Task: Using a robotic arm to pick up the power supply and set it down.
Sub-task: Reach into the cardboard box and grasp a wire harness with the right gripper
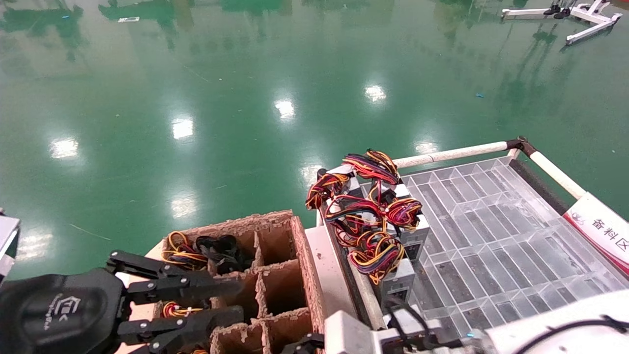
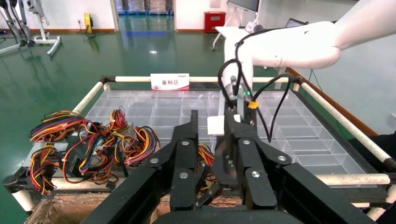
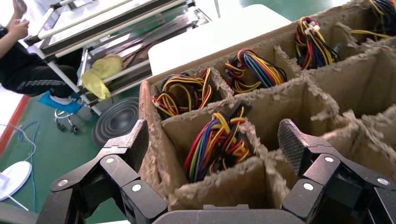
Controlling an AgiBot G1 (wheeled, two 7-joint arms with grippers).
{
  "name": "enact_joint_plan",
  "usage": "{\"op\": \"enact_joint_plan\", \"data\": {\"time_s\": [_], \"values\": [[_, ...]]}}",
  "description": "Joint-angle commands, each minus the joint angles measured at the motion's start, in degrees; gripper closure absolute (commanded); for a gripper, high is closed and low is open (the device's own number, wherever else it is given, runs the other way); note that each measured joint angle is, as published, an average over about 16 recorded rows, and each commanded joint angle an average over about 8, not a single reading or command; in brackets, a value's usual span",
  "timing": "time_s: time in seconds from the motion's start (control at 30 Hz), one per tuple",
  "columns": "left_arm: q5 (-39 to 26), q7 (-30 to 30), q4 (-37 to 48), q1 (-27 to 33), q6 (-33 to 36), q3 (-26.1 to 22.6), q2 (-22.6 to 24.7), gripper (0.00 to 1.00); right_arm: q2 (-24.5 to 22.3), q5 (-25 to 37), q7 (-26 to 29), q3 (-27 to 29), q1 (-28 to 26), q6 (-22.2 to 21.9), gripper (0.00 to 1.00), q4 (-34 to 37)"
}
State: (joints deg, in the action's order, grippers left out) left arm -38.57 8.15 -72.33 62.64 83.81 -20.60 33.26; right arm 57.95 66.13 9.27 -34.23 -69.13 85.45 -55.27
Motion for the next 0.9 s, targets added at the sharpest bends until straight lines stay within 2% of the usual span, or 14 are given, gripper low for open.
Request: {"op": "enact_joint_plan", "data": {"time_s": [0.03,0.1,0.13,0.4,0.53,0.6,0.63,0.73,0.8,0.87,0.9], "values": [[0.0,0.0,0.0,0.0,0.0,0.0,0.0,1.0,1.77,0.75,-0.9,-0.78,-1.02,0.71,0.92,2.22],[0.0,0.0,0.0,0.0,0.0,0.0,0.0,1.0,3.31,1.26,-2.06,-1.37,-2.05,1.45,0.99,4.6],[0.0,0.0,0.0,0.0,0.0,0.0,0.0,1.0,4.02,1.52,-2.62,-1.65,-2.55,1.8,1.0,5.73],[0.0,0.0,0.0,0.0,0.0,-0.01,0.0,1.0,8.82,3.73,-6.7,-4.12,-6.0,3.76,1.0,14.32],[0.01,0.0,0.0,0.0,0.0,-0.01,0.0,0.92,10.44,4.02,-8.49,-5.15,-7.06,4.31,1.0,17.72],[0.01,0.0,0.0,0.0,0.0,-0.01,0.0,0.83,11.03,3.95,-9.3,-5.67,-7.48,4.55,1.0,19.13],[0.01,-0.01,0.0,0.0,0.0,-0.01,0.0,0.75,11.25,3.89,-9.65,-5.93,-7.65,4.63,1.0,19.75],[0.01,-0.01,0.0,0.0,0.0,-0.01,0.0,0.4,11.71,3.64,-10.58,-6.76,-8.08,4.8,1.0,21.39],[0.01,-0.01,0.0,0.0,-0.01,-0.01,-0.01,0.21,11.9,3.39,-11.11,-7.3,-8.29,4.86,1.0,22.32],[0.01,-0.01,0.0,0.0,-0.01,-0.01,-0.01,0.05,12.03,3.1,-11.58,-7.82,-8.47,4.89,1.0,23.1],[0.01,-0.01,0.0,0.0,-0.01,-0.01,-0.01,0.0,12.08,2.93,-11.8,-8.06,-8.56,4.9,1.0,23.45]]}}
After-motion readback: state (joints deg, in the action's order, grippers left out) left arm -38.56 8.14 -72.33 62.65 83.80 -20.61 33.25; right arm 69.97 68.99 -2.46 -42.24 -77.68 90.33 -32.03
